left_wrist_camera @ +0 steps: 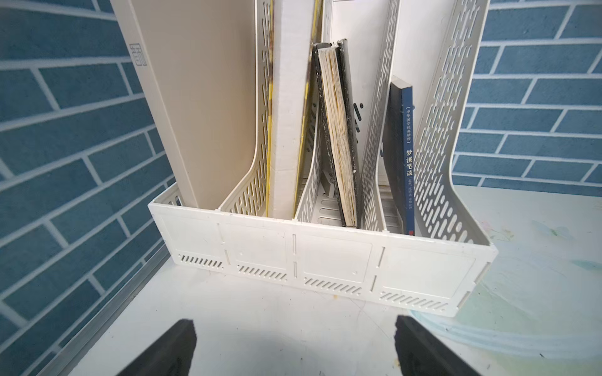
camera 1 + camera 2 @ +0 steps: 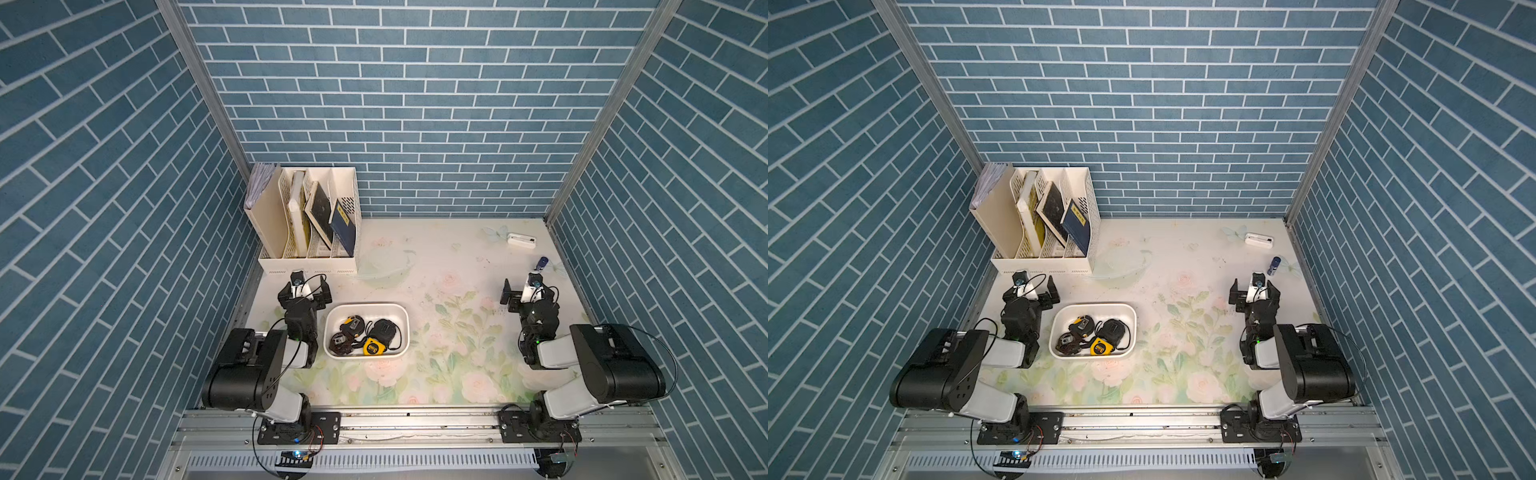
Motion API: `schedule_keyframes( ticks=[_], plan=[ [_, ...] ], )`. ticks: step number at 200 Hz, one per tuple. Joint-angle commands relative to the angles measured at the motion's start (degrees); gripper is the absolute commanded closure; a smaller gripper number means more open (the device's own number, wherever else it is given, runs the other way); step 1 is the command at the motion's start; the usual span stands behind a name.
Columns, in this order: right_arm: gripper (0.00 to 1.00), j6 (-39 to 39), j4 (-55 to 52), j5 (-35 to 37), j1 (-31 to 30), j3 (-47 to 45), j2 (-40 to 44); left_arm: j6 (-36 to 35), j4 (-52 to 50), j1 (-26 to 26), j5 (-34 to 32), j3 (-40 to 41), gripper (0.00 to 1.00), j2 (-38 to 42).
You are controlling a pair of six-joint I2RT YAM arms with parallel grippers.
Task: Take the tape measure out of the storage box
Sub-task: Pick up the tape measure from the storage box.
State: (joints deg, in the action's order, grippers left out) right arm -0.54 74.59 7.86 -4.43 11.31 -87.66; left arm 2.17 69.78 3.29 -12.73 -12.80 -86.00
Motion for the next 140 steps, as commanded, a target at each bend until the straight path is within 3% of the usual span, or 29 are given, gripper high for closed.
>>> schedule_keyframes(
  ticks=[1, 140],
  plan=[
    [0.0, -1.31, -0.32, -0.38, 0.2, 0.73, 0.01, 0.29, 1.12, -0.12, 0.14, 0.05, 0.0, -0.04],
    [0.0, -1.05, -0.86, -1.47, 0.82, 1.06, 0.08, 0.21, 1.37, -0.12, 0.29, 0.22, 0.01, 0.16]
  ],
)
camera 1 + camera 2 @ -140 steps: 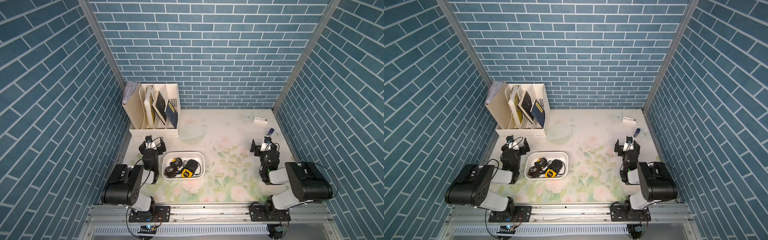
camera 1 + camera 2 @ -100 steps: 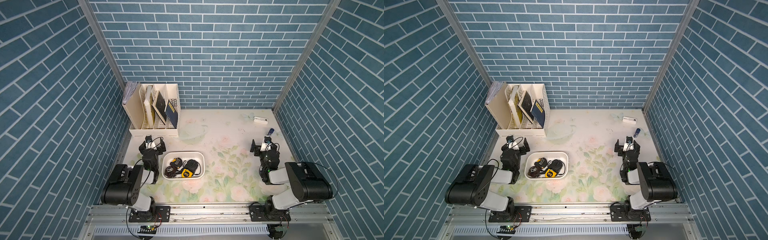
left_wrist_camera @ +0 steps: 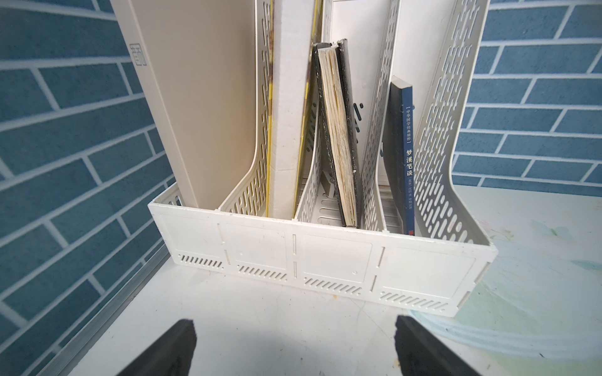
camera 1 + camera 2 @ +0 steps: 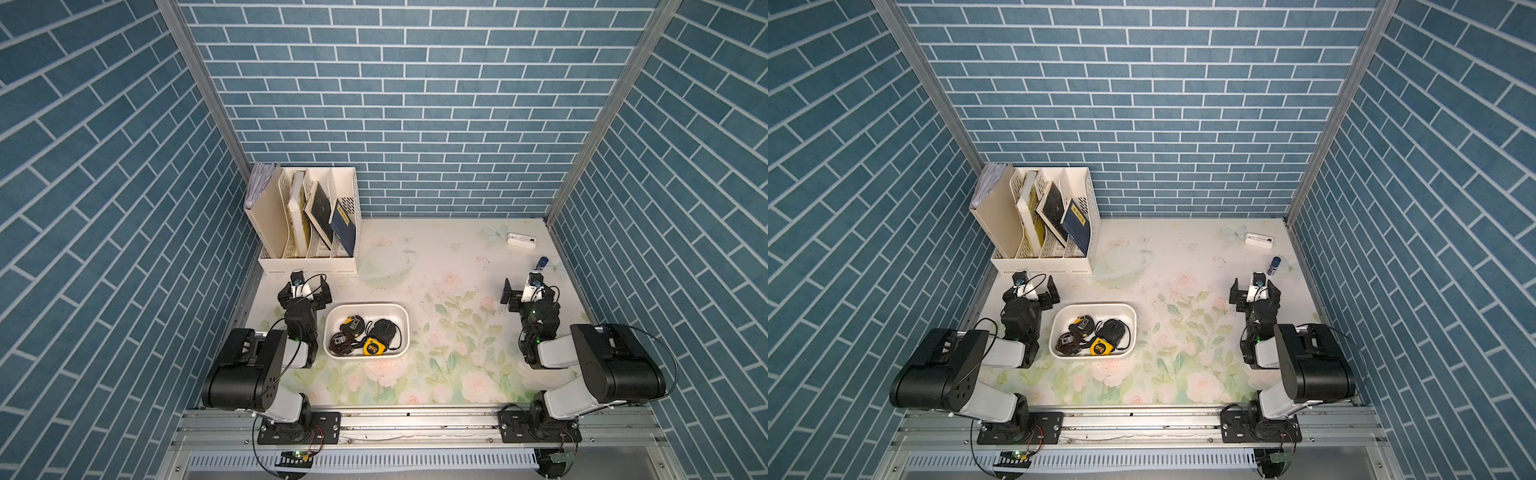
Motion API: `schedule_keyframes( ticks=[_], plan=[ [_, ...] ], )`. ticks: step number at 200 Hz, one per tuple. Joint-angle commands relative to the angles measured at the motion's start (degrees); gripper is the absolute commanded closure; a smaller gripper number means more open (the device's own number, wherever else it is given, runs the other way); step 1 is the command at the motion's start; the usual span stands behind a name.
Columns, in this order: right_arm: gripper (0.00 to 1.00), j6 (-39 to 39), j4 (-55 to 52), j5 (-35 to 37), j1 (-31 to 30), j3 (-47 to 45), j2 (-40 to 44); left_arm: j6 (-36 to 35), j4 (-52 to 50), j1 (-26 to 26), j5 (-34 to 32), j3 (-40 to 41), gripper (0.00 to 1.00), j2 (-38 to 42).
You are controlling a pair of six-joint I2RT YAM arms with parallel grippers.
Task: Take the tape measure out of the storage box
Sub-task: Pick up the tape measure from the storage box.
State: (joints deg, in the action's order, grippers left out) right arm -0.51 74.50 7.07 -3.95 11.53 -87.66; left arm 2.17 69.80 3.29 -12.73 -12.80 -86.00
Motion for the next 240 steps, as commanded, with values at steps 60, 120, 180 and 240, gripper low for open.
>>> schedule_keyframes(
  ticks=[60, 120, 180, 240],
  plan=[
    [0.0, 1.61, -34.11, 2.31, 0.13, 14.34, 9.38, 8.07, -45.0, 1.19, -2.02, -22.27, 0.0, 11.64],
    [0.0, 9.58, -49.49, -5.11, -4.33, 17.3, 22.53, 21.17, -83.77, 11.15, 0.69, -39.14, 0.0, 14.78],
    [0.0, 13.18, -71.21, -6.19, -12.34, 33.6, 22.5, 30.12, -111.59, 13.97, 13.53, -45.96, 0.0, 20.18],
    [0.0, 12.33, -76.34, -2.06, -13.9, 37.37, 22.2, 32.8, -113.66, 29.28, 10.55, -44.57, 0.0, 11.56]
  ],
)
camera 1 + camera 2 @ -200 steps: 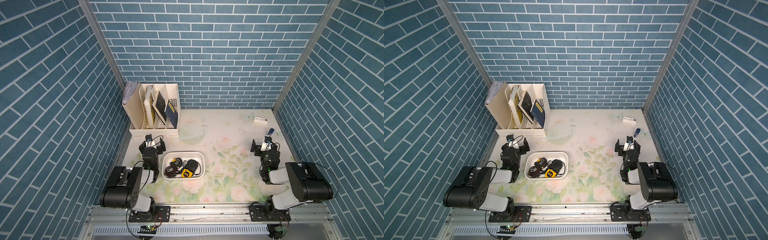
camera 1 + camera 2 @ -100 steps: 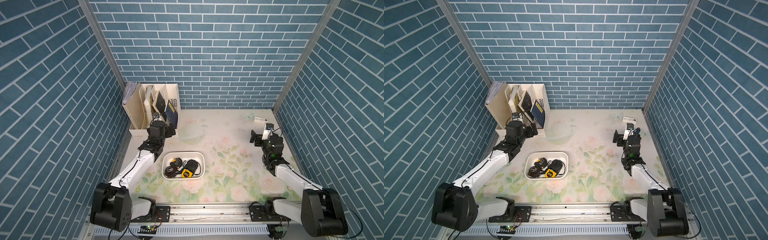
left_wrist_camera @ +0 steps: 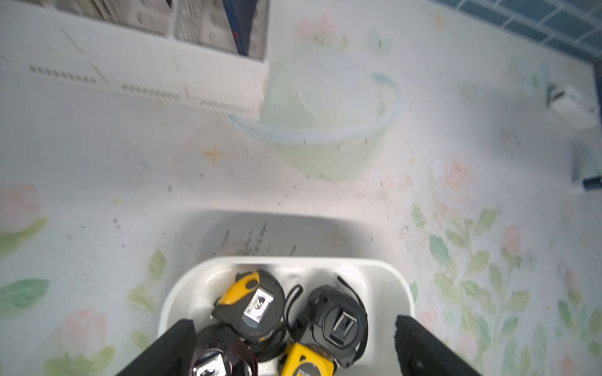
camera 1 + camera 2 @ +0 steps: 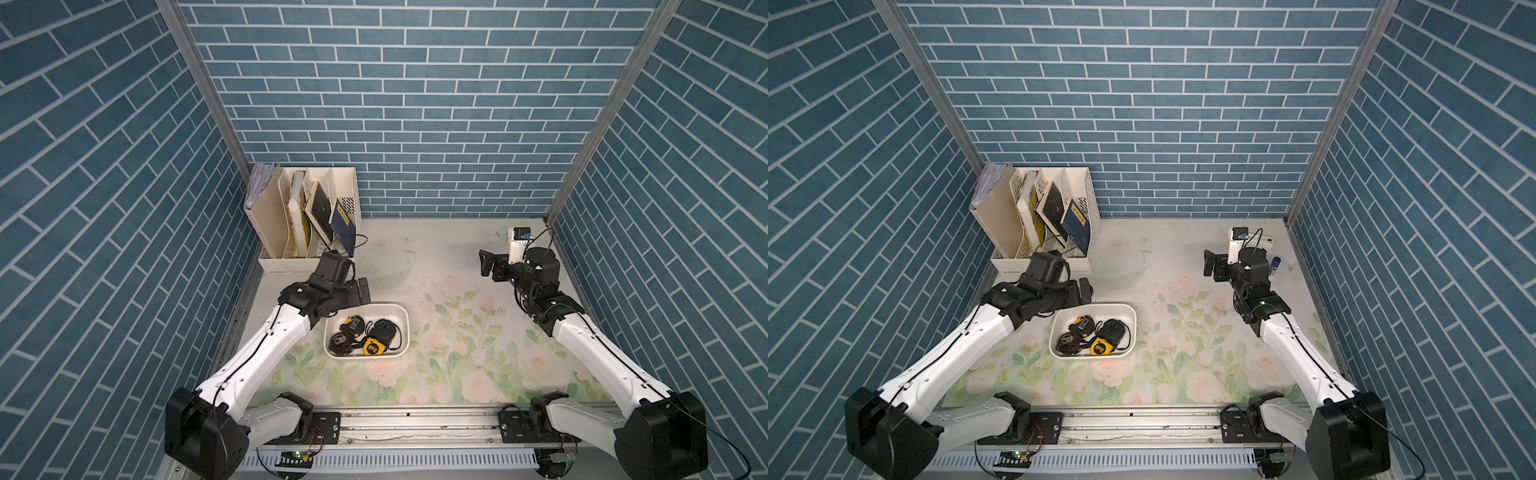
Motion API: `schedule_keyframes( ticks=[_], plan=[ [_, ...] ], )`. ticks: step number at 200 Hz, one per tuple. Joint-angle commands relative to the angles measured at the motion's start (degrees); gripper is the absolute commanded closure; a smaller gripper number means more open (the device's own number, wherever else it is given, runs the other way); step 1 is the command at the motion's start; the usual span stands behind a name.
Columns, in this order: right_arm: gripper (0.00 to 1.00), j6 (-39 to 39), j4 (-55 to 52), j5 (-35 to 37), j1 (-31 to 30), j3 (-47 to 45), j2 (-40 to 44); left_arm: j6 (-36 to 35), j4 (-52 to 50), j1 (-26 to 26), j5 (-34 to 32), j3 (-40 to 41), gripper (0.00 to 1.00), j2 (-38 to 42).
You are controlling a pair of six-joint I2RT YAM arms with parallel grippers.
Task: Take the tape measure out of the storage box
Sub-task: Pick up the tape measure from the storage box.
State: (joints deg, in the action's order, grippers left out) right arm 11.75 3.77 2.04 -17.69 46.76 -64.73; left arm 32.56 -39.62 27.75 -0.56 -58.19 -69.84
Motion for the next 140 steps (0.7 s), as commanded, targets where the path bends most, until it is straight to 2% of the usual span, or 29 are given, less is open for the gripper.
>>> schedule_keyframes(
  ticks=[1, 37, 91, 140],
  plan=[
    [0.0, 0.1, -5.7, 3.1, -0.19, 2.16, -0.74, 2.51, -4.29, 4.97, -1.85, 0.81, 0.0, -4.73],
    [0.0, 1.15, -6.77, 3.91, -0.76, -0.02, 0.26, 6.47, -4.37, 7.19, -4.86, 2.84, 0.0, -6.93],
    [0.0, 1.09, -7.15, 5.35, -1.38, -1.32, 1.36, 6.52, -2.75, 7.19, -7.41, 4.58, 0.0, -10.27],
    [0.0, 1.35, -6.75, 5.34, -1.37, -1.78, 1.11, 6.47, 0.26, 4.04, -8.61, 6.84, 0.0, -12.82]
  ],
)
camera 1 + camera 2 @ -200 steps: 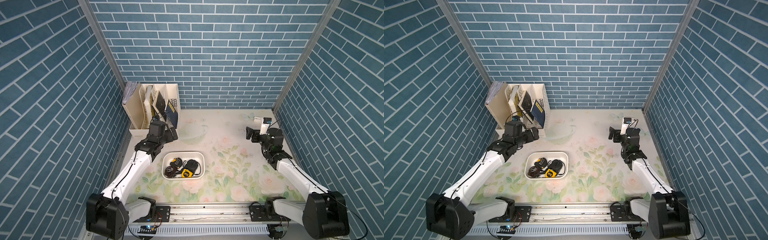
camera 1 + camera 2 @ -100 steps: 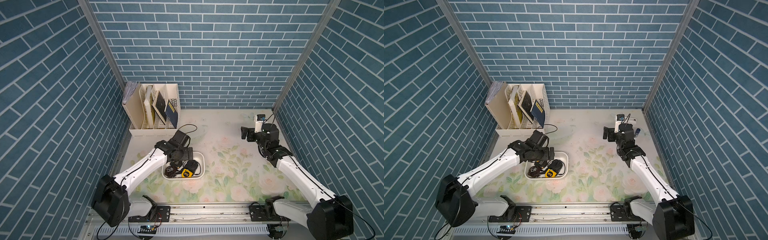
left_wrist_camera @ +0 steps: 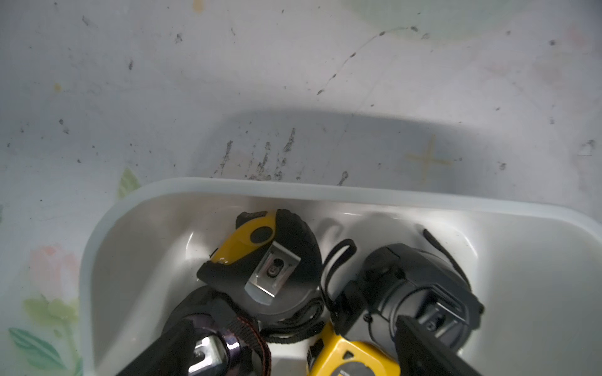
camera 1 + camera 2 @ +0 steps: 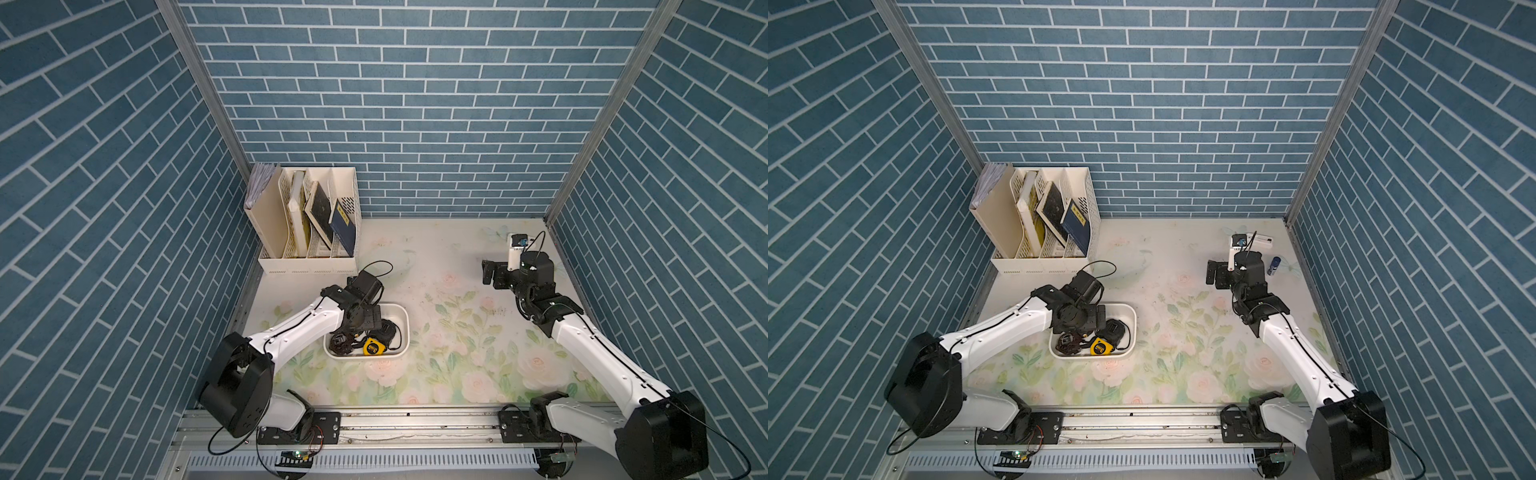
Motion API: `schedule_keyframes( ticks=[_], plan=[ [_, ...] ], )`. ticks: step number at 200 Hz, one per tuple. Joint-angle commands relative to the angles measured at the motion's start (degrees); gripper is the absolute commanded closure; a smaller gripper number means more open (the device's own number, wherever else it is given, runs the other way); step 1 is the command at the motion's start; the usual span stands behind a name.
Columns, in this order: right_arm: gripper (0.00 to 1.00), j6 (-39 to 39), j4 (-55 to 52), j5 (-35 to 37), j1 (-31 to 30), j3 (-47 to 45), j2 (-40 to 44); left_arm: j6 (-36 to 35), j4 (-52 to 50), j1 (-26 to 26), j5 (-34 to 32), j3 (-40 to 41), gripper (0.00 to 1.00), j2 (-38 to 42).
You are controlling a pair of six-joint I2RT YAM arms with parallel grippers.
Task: Take the tape measure out of the storage box
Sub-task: Pick up the tape measure from the storage box.
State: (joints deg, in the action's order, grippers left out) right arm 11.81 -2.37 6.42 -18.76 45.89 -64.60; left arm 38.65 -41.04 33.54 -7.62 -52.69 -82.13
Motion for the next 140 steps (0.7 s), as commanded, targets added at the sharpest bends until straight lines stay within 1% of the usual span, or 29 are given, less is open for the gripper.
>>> schedule_keyframes(
  ticks=[1, 35, 60, 140],
  plan=[
    [0.0, 1.28, -0.57, 0.97, -0.3, -0.9, 0.97, 0.37, 1.76, -1.83, -1.49, 1.34, 0.0, -0.6],
    [0.0, 1.11, -0.44, 1.21, -0.31, -0.89, 0.44, -0.81, 3.51, -4.21, -1.19, 1.87, 0.0, -1.79],
    [0.0, 1.15, -0.28, 1.13, -0.31, -0.89, -0.17, -1.54, 5.75, -5.35, 0.48, 2.74, 0.0, -2.29],
    [0.0, 1.46, -0.42, 1.34, -0.31, -1.37, 0.13, -2.43, 10.29, -5.94, 1.99, 4.21, 0.0, -7.23]
  ],
)
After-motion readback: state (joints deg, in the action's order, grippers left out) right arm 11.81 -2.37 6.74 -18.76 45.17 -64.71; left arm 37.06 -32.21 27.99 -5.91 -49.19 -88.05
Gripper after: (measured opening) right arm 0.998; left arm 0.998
